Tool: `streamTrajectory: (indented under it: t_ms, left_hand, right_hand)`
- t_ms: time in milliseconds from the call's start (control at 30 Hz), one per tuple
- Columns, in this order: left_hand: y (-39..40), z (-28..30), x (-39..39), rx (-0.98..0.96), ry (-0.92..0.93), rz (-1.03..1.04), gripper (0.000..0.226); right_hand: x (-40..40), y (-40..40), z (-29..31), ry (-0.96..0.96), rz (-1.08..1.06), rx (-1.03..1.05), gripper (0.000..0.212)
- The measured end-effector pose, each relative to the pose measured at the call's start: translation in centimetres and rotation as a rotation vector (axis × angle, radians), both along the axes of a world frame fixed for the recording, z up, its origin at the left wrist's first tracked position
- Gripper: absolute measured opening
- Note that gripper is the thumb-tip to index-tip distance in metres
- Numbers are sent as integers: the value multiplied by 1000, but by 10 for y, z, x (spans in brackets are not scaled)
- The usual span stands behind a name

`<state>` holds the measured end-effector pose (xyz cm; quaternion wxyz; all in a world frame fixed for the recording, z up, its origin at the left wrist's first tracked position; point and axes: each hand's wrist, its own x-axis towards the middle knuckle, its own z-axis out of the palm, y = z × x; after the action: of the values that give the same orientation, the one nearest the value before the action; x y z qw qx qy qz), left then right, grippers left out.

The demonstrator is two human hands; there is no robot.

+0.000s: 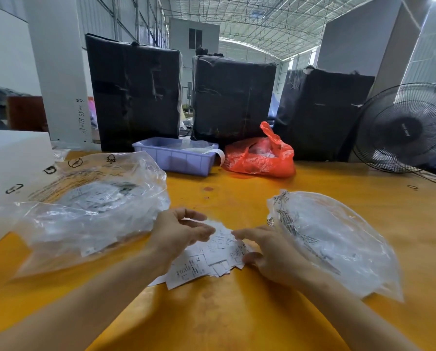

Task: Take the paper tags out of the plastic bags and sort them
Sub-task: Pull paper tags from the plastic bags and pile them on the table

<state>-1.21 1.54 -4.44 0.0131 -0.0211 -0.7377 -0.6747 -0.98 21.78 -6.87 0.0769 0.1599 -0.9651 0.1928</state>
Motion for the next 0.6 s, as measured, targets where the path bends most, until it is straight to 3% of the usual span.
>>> streamTrajectory:
  t_ms: [167, 433, 600]
  left_hand:
    - [4, -4, 3, 12, -35, -39, 34]
    - [8, 2, 9, 112, -1, -107, 30]
    - [8, 4, 12, 101, 63, -127, 25]
  right_hand:
    - [-1, -1, -2, 3, 134, 111, 43]
    - [2, -2, 7, 154, 48, -58, 16]
    - [11, -1, 22, 185, 9, -485, 22]
